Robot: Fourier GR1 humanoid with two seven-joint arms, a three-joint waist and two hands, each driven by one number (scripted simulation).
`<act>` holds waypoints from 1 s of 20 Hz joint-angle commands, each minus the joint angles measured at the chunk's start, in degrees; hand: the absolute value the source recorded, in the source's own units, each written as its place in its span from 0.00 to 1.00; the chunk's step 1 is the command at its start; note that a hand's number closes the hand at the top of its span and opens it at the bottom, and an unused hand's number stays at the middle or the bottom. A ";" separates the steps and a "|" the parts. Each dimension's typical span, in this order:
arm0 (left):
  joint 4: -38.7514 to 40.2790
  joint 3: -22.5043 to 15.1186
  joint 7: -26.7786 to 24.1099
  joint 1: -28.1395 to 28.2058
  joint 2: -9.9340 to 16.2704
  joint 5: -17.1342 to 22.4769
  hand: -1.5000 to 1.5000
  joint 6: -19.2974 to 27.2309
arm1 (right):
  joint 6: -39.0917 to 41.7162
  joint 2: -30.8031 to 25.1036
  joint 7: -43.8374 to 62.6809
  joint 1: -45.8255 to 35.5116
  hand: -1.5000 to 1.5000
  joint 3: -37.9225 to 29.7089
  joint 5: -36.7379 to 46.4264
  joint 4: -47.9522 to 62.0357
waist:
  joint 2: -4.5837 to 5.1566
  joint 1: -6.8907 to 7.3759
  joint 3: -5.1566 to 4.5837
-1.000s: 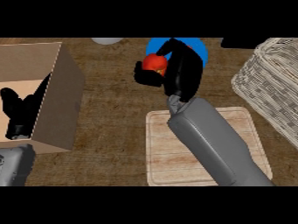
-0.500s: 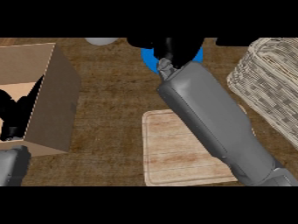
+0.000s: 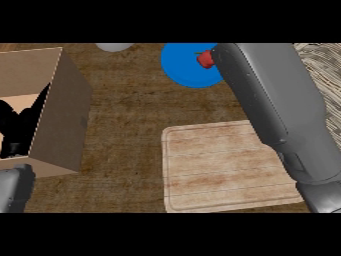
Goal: Pick the tomato from the cutting board and place it in the basket
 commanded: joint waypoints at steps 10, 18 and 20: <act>-0.46 1.36 -0.12 1.65 0.17 1.19 0.50 -1.24 | 5.40 -10.34 -0.19 5.34 1.00 -9.14 2.19 0.52 | -0.13 -0.62 0.05; 3.50 2.86 -4.15 1.02 0.96 0.20 0.50 -1.59 | 3.95 -14.46 -9.32 19.76 1.00 -13.18 -4.21 -9.91 | -0.09 -1.24 0.05; 1.03 2.30 -2.61 1.94 0.58 1.41 0.50 -3.15 | 1.84 -13.60 -9.55 21.57 1.00 -12.75 -3.14 -11.12 | -0.04 -0.59 0.05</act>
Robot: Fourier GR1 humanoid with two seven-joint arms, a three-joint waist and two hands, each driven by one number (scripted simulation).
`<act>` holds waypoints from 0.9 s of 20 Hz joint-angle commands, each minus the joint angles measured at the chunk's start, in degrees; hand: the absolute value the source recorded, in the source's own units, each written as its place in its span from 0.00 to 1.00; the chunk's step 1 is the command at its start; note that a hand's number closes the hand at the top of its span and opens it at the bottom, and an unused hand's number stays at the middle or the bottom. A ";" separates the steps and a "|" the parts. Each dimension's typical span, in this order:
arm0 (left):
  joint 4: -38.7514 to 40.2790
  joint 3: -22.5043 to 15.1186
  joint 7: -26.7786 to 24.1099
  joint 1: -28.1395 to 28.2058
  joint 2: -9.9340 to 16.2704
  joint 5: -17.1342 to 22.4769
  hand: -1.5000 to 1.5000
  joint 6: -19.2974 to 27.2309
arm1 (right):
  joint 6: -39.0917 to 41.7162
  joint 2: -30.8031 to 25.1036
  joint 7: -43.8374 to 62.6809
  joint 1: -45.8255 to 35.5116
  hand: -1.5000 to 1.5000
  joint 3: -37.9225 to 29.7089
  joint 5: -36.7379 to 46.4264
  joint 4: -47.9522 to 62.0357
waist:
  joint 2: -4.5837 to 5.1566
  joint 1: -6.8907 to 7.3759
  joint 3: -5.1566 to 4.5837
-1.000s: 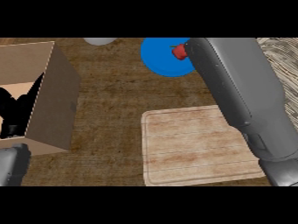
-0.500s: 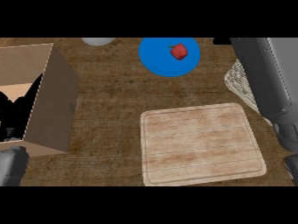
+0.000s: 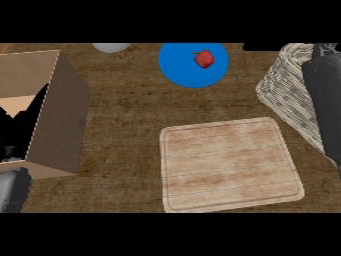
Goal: Pick the tomato from the cutting board and place it in the basket
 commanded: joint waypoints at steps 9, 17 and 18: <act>-0.81 0.11 2.81 -2.05 0.21 0.02 0.50 -0.46 | -12.95 -2.33 -0.65 7.51 0.00 -9.80 -1.32 3.21 | 0.37 0.72 0.00; -2.52 1.68 1.06 2.06 1.79 1.07 0.50 -3.55 | -16.70 -2.50 -11.08 8.08 0.00 -8.89 -5.73 6.75 | 0.25 1.06 -0.01; -1.55 -0.95 -0.24 1.43 -2.10 -2.73 0.50 1.15 | -15.38 -2.57 -12.99 11.62 0.00 -9.05 -8.70 2.71 | 0.16 0.49 -0.02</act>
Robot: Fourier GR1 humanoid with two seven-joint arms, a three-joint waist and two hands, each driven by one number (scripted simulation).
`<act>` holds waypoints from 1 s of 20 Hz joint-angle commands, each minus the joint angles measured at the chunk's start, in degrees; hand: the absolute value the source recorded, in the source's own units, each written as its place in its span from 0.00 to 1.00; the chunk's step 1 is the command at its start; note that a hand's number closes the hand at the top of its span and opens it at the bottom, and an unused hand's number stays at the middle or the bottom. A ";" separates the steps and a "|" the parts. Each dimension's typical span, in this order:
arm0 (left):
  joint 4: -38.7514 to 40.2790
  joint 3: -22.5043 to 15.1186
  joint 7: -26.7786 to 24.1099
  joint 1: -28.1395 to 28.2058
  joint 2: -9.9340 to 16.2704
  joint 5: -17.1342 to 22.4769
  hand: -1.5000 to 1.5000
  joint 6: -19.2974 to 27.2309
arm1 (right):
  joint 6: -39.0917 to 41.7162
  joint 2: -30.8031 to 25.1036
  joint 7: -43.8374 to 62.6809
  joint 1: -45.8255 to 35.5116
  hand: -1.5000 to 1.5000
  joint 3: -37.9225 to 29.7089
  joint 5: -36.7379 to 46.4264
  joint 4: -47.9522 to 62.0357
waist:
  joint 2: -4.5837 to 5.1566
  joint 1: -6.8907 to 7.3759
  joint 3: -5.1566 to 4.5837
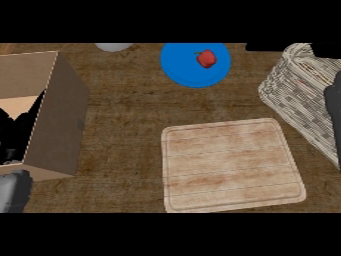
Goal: Pick the tomato from the cutting board and place it in the basket
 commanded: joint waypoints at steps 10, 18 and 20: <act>-0.53 1.28 1.15 1.05 0.49 0.11 0.50 0.48 | -11.92 -0.72 1.15 7.81 0.00 -11.90 -9.04 -20.46 | -0.65 -2.06 0.00; -2.55 2.35 1.52 3.97 0.88 1.18 0.50 -0.29 | 3.43 -0.75 1.74 32.81 0.00 -16.86 -25.47 -50.54 | -1.01 -2.97 -0.01; -0.86 3.19 0.79 2.52 1.82 0.97 0.50 -0.29 | 8.09 -1.88 0.17 39.12 0.00 -18.76 -31.86 -53.69 | -0.90 -3.57 0.00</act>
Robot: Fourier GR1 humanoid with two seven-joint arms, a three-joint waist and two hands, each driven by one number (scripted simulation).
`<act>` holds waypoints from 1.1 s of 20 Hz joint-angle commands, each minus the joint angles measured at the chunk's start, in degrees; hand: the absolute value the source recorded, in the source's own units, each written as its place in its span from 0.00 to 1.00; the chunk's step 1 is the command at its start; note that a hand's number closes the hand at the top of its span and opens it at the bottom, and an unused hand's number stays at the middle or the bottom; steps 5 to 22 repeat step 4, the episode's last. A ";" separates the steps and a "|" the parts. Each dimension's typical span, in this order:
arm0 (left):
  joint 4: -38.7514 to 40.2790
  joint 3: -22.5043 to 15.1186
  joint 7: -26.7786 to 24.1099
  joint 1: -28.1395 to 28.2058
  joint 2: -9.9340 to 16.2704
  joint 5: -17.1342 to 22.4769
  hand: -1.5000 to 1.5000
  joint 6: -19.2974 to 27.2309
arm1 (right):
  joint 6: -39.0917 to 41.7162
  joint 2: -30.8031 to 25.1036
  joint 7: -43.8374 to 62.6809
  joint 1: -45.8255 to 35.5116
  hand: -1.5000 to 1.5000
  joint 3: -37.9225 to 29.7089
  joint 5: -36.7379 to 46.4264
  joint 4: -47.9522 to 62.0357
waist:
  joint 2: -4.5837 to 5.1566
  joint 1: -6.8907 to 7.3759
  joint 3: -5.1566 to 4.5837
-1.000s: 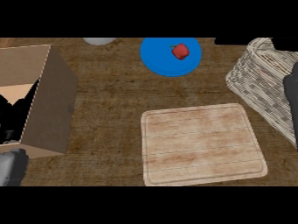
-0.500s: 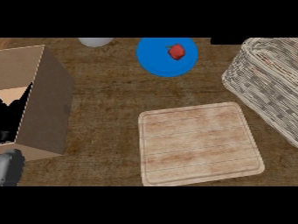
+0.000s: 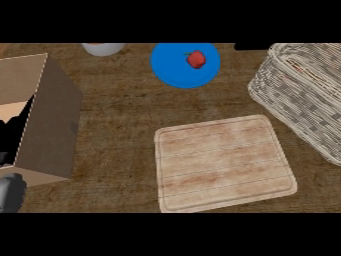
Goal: Pick the tomato from the cutting board and place it in the basket
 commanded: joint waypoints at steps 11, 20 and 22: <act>2.03 1.33 -2.91 0.38 0.54 0.90 0.50 -1.45 | 9.60 1.95 -6.10 22.42 0.00 -9.08 -19.71 -17.29 | 0.30 0.24 0.06; 2.03 1.33 -2.91 0.38 0.54 0.90 0.50 -1.45 | 9.60 1.95 -6.10 22.42 0.00 -9.08 -19.71 -17.29 | 0.30 0.24 0.06; 2.03 1.33 -2.91 0.38 0.54 0.90 0.50 -1.45 | 9.60 1.95 -6.10 22.42 0.00 -9.08 -19.71 -17.29 | 0.30 0.24 0.06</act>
